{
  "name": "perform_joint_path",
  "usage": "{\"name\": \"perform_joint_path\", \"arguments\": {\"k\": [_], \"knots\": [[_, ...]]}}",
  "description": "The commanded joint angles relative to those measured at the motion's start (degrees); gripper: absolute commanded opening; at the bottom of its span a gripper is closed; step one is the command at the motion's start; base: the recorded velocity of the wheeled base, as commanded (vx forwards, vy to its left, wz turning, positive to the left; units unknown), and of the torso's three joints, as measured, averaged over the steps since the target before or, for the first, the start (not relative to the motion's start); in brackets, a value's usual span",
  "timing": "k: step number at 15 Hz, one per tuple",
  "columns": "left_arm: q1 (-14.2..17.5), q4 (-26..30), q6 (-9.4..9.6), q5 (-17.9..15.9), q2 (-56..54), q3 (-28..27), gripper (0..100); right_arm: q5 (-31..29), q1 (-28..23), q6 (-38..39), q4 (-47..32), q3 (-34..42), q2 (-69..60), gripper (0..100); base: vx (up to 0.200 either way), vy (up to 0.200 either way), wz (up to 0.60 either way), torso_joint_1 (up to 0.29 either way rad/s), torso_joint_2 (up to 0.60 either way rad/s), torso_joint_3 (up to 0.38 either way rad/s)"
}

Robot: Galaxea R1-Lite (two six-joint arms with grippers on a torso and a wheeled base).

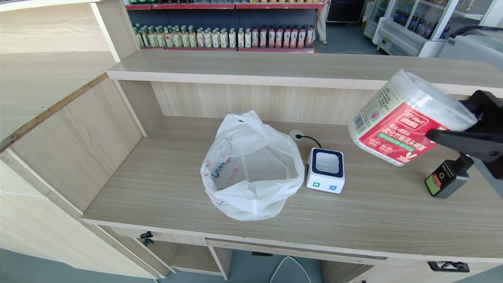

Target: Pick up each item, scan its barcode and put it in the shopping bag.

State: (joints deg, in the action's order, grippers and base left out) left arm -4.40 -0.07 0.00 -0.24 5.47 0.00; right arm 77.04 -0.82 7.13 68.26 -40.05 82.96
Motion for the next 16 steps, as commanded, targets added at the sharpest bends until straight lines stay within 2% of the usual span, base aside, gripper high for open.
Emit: {"name": "perform_joint_path", "arguments": {"k": [1,2,5,7,8,9,10,12,16], "knots": [[0.01,-0.01,0.0,-0.02,-0.02,0.0,100,-3.04,-1.12,-0.01,-2.95,-2.23,6.69,0,0.0,0.0,0.0,0.0,0.0,0.0],[0.01,-0.01,0.0,0.07,-0.02,0.0,100,-4.45,-1.03,-0.01,-6.29,-1.88,4.93,0,0.0,0.0,0.0,0.0,0.0,0.0],[0.01,-0.01,0.0,0.07,-0.02,0.0,100,-18.51,1.87,-0.01,-18.95,-3.02,1.24,0,0.0,0.0,0.0,0.0,0.0,0.0],[0.01,-0.01,0.0,0.07,-0.02,0.0,100,-32.92,4.77,-1.59,-32.92,-5.66,-1.83,0,0.0,0.0,0.0,0.0,0.0,0.0],[0.01,-0.01,0.0,-0.02,-0.02,0.0,100,-49.71,8.29,-4.14,-44.79,-9.0,-3.24,0,0.0,0.0,0.0,0.0,0.0,0.0],[0.01,-0.01,0.0,0.07,-0.02,0.0,100,-59.55,10.31,-4.06,-51.56,-11.37,-3.94,0,0.0,0.0,0.0,0.0,0.0,0.0],[0.01,-0.01,0.0,-0.02,-0.02,0.0,100,-65.62,11.8,-4.06,-56.83,-13.04,-4.82,0,0.0,0.0,0.0,0.0,0.0,0.0],[0.01,-0.01,0.0,0.07,-0.02,0.0,100,-71.6,13.65,-4.14,-60.96,-12.69,-7.63,0,0.0,0.0,0.0,0.0,0.0,0.0],[0.01,-0.01,0.0,0.07,-0.02,0.0,100,-71.95,16.37,-4.23,-56.3,-11.81,-8.43,0,0.0,0.0,0.0,0.0,0.0,0.0]]}}
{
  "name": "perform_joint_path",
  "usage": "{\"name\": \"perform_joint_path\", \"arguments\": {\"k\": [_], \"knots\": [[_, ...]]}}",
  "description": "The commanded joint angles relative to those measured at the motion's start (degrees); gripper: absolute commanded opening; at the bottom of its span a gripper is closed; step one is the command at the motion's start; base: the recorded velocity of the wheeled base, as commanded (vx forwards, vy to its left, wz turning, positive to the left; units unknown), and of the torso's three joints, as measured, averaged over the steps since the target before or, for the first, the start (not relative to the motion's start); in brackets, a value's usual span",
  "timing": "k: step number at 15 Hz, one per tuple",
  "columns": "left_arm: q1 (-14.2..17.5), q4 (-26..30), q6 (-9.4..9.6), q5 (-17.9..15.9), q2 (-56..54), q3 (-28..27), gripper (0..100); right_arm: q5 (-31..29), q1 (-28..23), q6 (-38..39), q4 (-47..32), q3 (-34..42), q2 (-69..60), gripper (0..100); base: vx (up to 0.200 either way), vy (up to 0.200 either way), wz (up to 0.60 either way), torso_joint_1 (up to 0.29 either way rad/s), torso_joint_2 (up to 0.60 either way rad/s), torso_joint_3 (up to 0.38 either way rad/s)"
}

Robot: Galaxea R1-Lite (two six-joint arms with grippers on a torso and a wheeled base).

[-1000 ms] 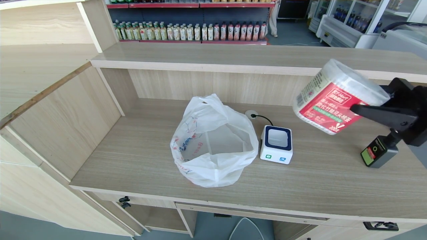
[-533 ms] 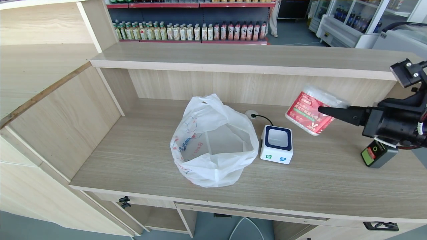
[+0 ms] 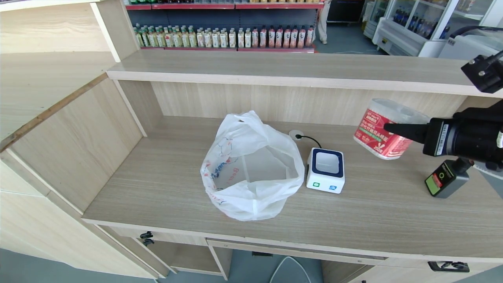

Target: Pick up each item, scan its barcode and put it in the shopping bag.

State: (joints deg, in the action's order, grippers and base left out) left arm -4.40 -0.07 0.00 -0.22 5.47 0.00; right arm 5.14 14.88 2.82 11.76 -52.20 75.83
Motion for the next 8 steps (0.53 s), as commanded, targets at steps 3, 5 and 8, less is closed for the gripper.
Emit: {"name": "perform_joint_path", "arguments": {"k": [3,5,8], "knots": [[0.01,-0.01,0.0,0.04,-0.02,0.0,100,-0.31,0.06,0.0,-0.95,1.58,-2.26,0,0.0,0.0,0.0,0.0,0.0,0.0],[0.01,-0.01,0.0,-0.04,-0.02,0.0,100,-0.4,0.14,-1.41,-2.97,1.66,-2.52,0,0.0,0.0,0.0,0.0,0.0,0.0],[0.01,-0.01,0.0,0.04,-0.02,0.0,100,-2.24,0.41,-3.61,-3.5,0.61,-1.82,0,0.0,0.0,0.6,-0.066,0.18,0.119]]}}
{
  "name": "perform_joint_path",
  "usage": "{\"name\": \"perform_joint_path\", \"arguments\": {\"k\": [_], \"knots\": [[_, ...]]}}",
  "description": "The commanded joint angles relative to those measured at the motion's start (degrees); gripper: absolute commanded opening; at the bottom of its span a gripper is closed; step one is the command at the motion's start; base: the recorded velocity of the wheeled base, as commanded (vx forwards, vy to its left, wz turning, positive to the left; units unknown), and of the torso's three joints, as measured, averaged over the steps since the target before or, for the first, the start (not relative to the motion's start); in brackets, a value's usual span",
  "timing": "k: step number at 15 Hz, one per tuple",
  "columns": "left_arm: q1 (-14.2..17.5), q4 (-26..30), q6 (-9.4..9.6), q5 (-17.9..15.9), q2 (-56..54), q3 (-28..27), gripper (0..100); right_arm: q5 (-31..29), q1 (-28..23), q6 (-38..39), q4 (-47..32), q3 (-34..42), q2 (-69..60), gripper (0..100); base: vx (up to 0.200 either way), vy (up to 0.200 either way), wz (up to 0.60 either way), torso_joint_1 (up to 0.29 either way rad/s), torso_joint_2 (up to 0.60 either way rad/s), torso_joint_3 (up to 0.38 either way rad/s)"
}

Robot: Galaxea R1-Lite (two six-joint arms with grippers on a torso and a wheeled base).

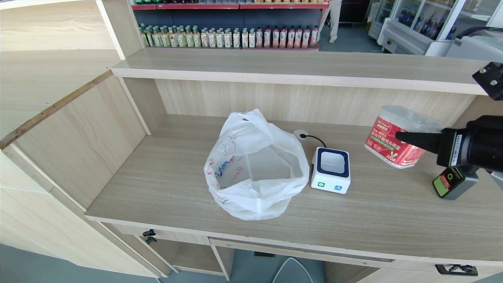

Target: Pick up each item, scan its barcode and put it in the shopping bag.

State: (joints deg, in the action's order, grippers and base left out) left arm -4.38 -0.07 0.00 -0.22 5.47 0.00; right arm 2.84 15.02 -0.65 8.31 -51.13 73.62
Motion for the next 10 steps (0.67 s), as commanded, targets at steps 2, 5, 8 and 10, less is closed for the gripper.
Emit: {"name": "perform_joint_path", "arguments": {"k": [2,5,8,10], "knots": [[-0.02,-0.01,0.0,0.04,-0.02,0.0,100,0.06,0.45,-0.23,-0.14,-1.87,1.44,0,0.0,0.0,0.6,-0.163,0.49,0.305],[-0.02,-0.01,0.0,0.04,-0.02,0.0,100,1.29,0.19,1.88,-0.23,-3.01,2.23,0,0.0,0.0,0.2,-0.149,0.46,0.295],[-0.02,-0.01,0.0,-0.04,-0.02,0.0,100,2.7,-2.63,4.34,-0.32,-4.16,2.23,0,0.0,0.0,0.0,-0.038,0.13,0.084],[-0.02,-0.01,0.0,-0.04,-0.02,0.0,100,8.06,-5.79,12.86,-0.4,-6.0,2.67,0,0.0,0.0,0.0,0.0,0.0,0.0]]}}
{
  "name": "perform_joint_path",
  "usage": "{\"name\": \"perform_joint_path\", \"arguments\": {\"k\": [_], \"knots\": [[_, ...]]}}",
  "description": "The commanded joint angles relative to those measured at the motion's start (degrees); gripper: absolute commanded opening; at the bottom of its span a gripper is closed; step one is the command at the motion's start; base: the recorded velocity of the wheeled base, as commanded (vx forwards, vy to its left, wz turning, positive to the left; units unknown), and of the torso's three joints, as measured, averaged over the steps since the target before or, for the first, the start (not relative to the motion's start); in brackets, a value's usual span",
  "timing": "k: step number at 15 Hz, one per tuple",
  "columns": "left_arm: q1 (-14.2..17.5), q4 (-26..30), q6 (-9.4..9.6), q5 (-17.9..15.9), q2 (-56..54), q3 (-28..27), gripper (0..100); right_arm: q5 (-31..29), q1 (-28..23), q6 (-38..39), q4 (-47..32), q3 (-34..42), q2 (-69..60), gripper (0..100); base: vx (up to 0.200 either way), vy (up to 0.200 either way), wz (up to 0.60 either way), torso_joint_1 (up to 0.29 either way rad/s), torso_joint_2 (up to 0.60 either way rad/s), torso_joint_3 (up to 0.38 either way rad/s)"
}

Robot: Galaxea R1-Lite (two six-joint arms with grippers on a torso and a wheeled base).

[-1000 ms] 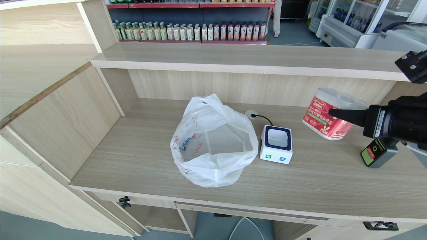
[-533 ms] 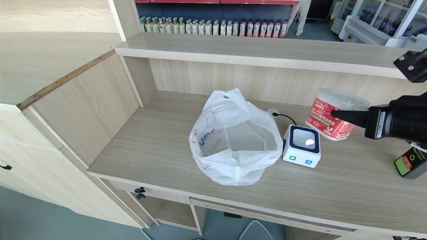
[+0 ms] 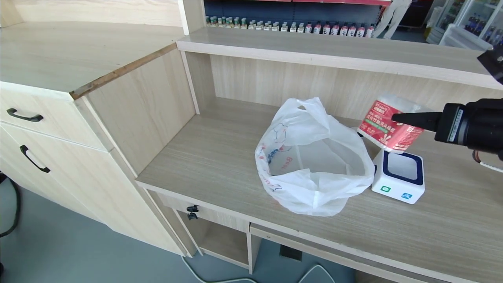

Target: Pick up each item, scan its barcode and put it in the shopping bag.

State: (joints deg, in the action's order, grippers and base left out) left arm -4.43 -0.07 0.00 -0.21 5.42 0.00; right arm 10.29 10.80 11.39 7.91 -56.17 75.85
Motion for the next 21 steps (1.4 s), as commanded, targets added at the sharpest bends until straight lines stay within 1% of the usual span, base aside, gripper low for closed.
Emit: {"name": "perform_joint_path", "arguments": {"k": [1,2,3,4,6,9,10,11,14,17,19,20,21], "knots": [[0.03,-0.01,0.0,0.03,0.02,0.0,100,0.7,-1.66,1.01,0.0,-0.95,0.53,0,0.0,0.0,0.0,0.0,0.0,0.0],[0.03,-0.01,0.0,0.03,0.02,0.0,100,0.7,-4.12,3.91,0.7,-2.54,5.36,0,0.0,0.0,0.0,0.0,0.0,0.0],[0.03,-0.01,0.0,-0.06,0.02,0.0,100,1.05,-5.18,6.54,0.44,-3.86,7.47,0,0.0,0.0,0.0,0.0,0.0,0.0],[0.03,-0.01,0.0,0.03,0.02,0.0,100,1.14,-5.18,10.5,0.17,-4.65,9.14,0,0.0,0.0,0.0,0.0,0.0,0.0],[0.03,-0.01,0.0,-0.06,0.02,0.0,100,1.22,-5.44,14.28,-0.97,-5.79,12.39,0,0.0,0.0,0.0,0.0,0.0,0.0],[0.03,-0.01,0.0,0.03,0.02,0.0,100,0.79,-5.97,22.89,-3.96,-10.53,17.75,0,0.0,0.0,0.0,0.0,0.0,0.0],[0.03,-0.01,0.0,-0.06,0.02,0.0,100,0.87,-6.05,24.65,-5.19,-11.59,18.46,0,0.0,0.0,0.0,0.0,0.0,0.0],[0.03,-0.01,0.0,-0.06,0.02,0.0,100,0.96,-5.97,26.14,-6.42,-12.2,18.81,0,0.0,0.0,0.0,0.0,0.0,0.0],[0.03,-0.01,0.0,-0.06,0.02,0.0,100,0.96,-5.97,30.01,-6.68,-13.08,20.21,0,0.0,0.0,0.0,0.0,0.0,0.0],[0.03,-0.01,0.0,0.03,0.02,0.0,100,0.61,-6.14,30.63,-6.77,-12.91,19.51,0,0.0,0.0,0.0,0.0,0.0,0.0],[0.03,-0.01,0.0,0.03,0.02,0.0,100,-2.03,-6.23,32.91,-8.18,-13.08,18.9,0,0.0,0.0,0.0,0.0,0.0,0.0],[0.03,-0.01,0.0,0.03,0.02,0.0,100,-3.35,-6.14,33.79,-10.37,-13.17,17.58,0,0.0,0.0,0.0,0.0,0.0,0.0],[0.03,-0.01,0.0,0.03,0.02,0.0,100,-3.43,-6.14,34.32,-10.64,-12.91,16.52,0,0.0,0.0,0.0,0.0,0.0,0.0]]}}
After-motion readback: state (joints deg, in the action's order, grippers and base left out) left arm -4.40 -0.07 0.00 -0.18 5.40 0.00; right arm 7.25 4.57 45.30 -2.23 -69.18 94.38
